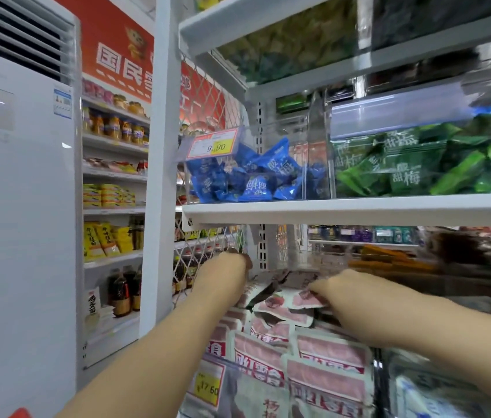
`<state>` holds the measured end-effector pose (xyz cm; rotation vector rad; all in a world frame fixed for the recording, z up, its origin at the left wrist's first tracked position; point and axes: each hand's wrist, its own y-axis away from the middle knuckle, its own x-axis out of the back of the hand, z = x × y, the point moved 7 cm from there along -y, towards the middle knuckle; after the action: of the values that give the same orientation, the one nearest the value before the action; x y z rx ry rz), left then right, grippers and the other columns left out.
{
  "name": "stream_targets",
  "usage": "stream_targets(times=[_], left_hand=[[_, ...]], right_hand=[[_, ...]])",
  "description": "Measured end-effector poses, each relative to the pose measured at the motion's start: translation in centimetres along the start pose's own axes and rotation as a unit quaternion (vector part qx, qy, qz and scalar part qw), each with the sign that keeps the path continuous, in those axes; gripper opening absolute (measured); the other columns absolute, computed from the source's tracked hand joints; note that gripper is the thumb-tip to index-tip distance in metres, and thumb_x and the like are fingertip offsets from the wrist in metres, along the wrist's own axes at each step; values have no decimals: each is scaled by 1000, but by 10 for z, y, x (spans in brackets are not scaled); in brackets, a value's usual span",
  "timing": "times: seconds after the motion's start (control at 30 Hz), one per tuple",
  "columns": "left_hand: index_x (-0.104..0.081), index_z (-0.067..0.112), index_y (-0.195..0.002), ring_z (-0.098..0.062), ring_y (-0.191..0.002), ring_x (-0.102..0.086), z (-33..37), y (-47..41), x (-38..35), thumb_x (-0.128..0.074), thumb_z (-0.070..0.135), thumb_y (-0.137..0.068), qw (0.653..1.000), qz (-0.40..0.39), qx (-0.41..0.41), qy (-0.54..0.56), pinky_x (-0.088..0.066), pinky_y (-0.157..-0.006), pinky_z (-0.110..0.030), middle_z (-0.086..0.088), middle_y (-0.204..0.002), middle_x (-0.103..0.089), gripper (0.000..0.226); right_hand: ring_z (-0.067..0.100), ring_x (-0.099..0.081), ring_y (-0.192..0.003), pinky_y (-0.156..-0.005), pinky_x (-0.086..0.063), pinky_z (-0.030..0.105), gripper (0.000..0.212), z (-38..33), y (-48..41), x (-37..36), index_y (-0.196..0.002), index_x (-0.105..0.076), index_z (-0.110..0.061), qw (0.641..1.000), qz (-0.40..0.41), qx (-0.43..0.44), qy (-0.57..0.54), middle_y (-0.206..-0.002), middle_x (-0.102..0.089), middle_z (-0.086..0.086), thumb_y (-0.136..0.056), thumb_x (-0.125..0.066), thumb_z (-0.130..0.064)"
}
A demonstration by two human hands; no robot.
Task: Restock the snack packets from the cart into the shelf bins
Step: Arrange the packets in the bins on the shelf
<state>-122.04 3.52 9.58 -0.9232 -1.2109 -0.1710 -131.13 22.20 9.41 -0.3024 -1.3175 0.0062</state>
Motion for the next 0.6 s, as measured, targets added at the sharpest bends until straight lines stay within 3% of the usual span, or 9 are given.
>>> stream_targets(times=[0.07, 0.13, 0.2, 0.3, 0.43, 0.53, 0.6], left_hand=[[-64, 28, -132, -20, -97, -68, 12, 14, 5, -55, 31, -101, 991, -23, -51, 122, -56, -92, -37, -2, -127, -68, 32], [-52, 35, -143, -16, -111, -66, 33, 40, 3, -55, 59, -95, 959, -138, -105, 222, -52, -101, -38, 7, -138, -61, 54], [-41, 40, -150, -13, -128, -54, 46, 59, -2, -52, 69, -91, 949, -215, -147, 180, -41, -112, -36, 11, -151, -48, 67], [-35, 44, -152, -16, -138, -43, 40, 62, -3, -53, 70, -89, 947, -244, -144, 153, -32, -119, -41, 9, -158, -38, 71], [-36, 41, -153, -13, -134, -46, 41, 61, -1, -71, 59, -84, 940, -260, -158, 154, -35, -116, -38, 11, -149, -46, 80], [-39, 42, -151, -10, -126, -48, 57, 64, 6, -66, 49, -92, 930, -260, -182, 183, -36, -108, -26, 14, -139, -49, 66], [-43, 40, -150, -15, -134, -45, 65, 66, 5, -55, 48, -99, 931, -267, -181, 173, -33, -110, -28, 5, -147, -46, 53]], right_hand=[[26, -63, -102, -83, -54, 37, 34, 1, 4, -6, -122, -53, -23, 999, -53, -9, -1, -115, -63, 7, -91, -47, -9], [25, -62, -100, -84, -55, 40, 33, -1, 4, -7, -118, -52, -25, 996, -84, -13, 8, -113, -62, 4, -87, -54, -13], [23, -61, -103, -87, -55, 41, 32, -3, 2, -7, -119, -52, -28, 995, -97, -6, 14, -116, -62, -1, -88, -59, -23], [24, -60, -112, -98, -50, 42, 40, -3, 5, -5, -137, -48, -28, 990, -141, 22, 3, -130, -61, 0, -98, -49, -35], [21, -59, -115, -101, -48, 41, 41, 2, 14, -1, -140, -50, -24, 986, -160, 42, -18, -133, -60, -2, -102, -45, -41], [21, -60, -113, -100, -49, 40, 41, 1, 10, -6, -142, -47, -26, 987, -154, 32, -6, -131, -60, 0, -101, -46, -34], [22, -62, -102, -95, -51, 42, 34, -1, 6, -11, -133, -52, -26, 988, -154, 30, -7, -120, -64, 2, -100, -43, -31]])
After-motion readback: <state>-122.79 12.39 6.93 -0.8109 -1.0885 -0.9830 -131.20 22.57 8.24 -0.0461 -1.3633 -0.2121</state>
